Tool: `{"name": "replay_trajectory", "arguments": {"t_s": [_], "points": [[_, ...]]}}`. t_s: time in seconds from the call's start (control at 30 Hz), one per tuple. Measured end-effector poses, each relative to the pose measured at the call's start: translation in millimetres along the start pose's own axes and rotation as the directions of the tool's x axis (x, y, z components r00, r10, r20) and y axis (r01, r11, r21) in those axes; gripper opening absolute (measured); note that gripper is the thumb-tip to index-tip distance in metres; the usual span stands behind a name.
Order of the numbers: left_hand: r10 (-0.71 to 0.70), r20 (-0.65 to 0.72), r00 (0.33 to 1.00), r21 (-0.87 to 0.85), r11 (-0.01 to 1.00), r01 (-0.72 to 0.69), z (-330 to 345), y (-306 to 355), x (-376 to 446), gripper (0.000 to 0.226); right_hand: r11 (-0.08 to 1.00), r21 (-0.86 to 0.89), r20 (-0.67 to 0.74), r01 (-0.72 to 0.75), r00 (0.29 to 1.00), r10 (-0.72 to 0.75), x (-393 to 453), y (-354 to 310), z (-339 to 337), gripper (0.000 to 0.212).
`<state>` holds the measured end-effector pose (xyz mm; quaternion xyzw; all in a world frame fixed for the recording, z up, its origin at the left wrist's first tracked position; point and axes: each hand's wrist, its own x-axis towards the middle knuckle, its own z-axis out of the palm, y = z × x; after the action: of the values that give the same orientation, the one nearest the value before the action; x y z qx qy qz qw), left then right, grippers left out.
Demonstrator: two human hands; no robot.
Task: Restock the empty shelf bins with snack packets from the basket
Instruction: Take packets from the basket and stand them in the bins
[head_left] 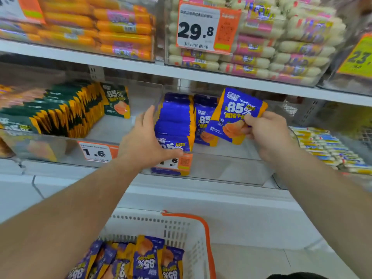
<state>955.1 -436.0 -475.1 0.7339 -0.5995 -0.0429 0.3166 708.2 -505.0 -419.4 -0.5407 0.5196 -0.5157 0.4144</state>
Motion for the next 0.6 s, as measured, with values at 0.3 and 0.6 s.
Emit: {"name": "replay_trajectory", "arguments": {"t_s": [0.3, 0.6], "points": [[0.024, -0.004, 1.000, 0.003, 1.000, -0.024, 0.2, -0.6, -2.5, 0.129, 0.930, -0.180, -0.010, -0.321, 0.946, 0.325, 64.4, 44.1, 60.1, 0.026], [0.046, -0.034, 0.998, -0.010, 0.999, -0.046, 4.6, -6.4, 1.3, 0.127, 0.912, -0.168, -0.093, -0.375, 0.927, 0.364, 75.6, 48.8, 83.4, 0.029]]}}
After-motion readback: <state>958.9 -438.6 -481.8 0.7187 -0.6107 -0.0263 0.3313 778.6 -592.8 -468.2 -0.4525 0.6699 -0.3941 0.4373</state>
